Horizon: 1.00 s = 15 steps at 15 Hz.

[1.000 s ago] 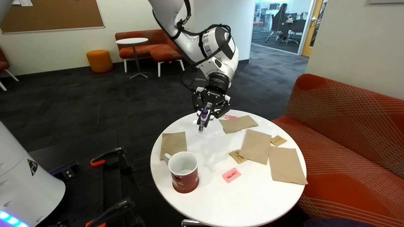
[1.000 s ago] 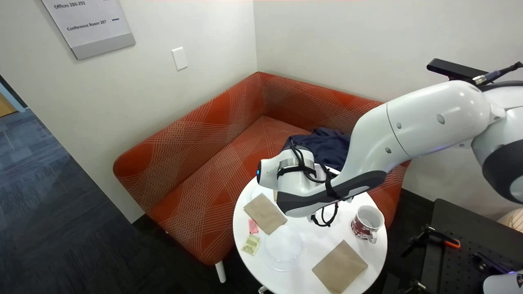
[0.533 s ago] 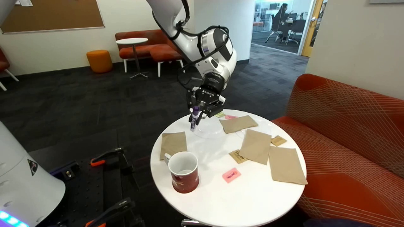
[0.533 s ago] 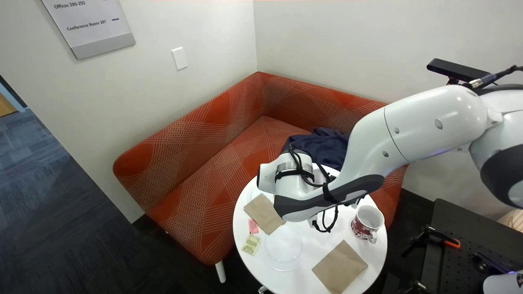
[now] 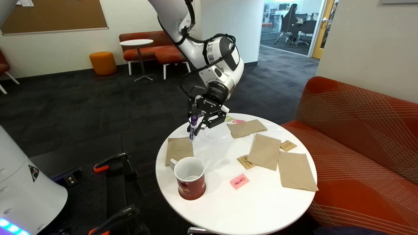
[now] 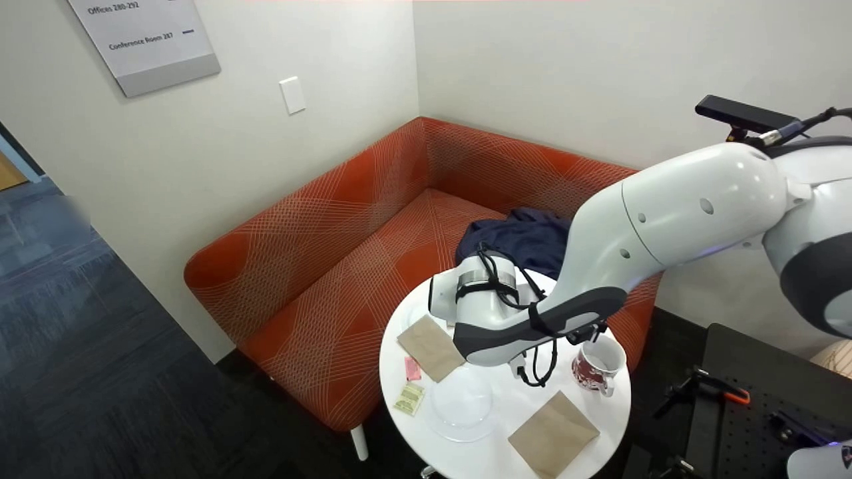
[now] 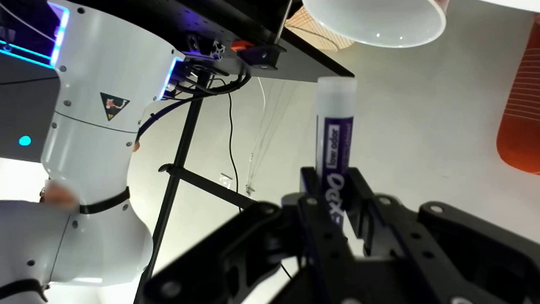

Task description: Put the marker in the red cup

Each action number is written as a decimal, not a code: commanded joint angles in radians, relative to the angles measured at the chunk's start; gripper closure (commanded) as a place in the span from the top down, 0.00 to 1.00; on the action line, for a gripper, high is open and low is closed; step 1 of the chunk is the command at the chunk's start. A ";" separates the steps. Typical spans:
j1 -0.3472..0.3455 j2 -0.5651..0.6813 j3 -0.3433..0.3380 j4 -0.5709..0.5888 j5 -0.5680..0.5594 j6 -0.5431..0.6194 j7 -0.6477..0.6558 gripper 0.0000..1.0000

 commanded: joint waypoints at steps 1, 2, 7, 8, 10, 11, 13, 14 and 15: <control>-0.014 -0.043 -0.002 -0.073 0.035 0.026 0.040 0.05; -0.016 -0.042 -0.003 -0.083 0.038 0.028 0.040 0.05; -0.029 -0.038 -0.009 -0.116 0.039 0.046 0.037 0.05; -0.032 -0.036 -0.012 -0.119 0.035 0.052 0.036 0.05; -0.037 -0.031 -0.018 -0.122 0.033 0.059 0.032 0.05; -0.039 -0.026 -0.021 -0.121 0.031 0.060 0.031 0.05; -0.044 -0.020 -0.025 -0.121 0.029 0.067 0.029 0.05; -0.046 -0.017 -0.026 -0.119 0.029 0.071 0.027 0.05; -0.048 -0.012 -0.027 -0.117 0.028 0.074 0.027 0.05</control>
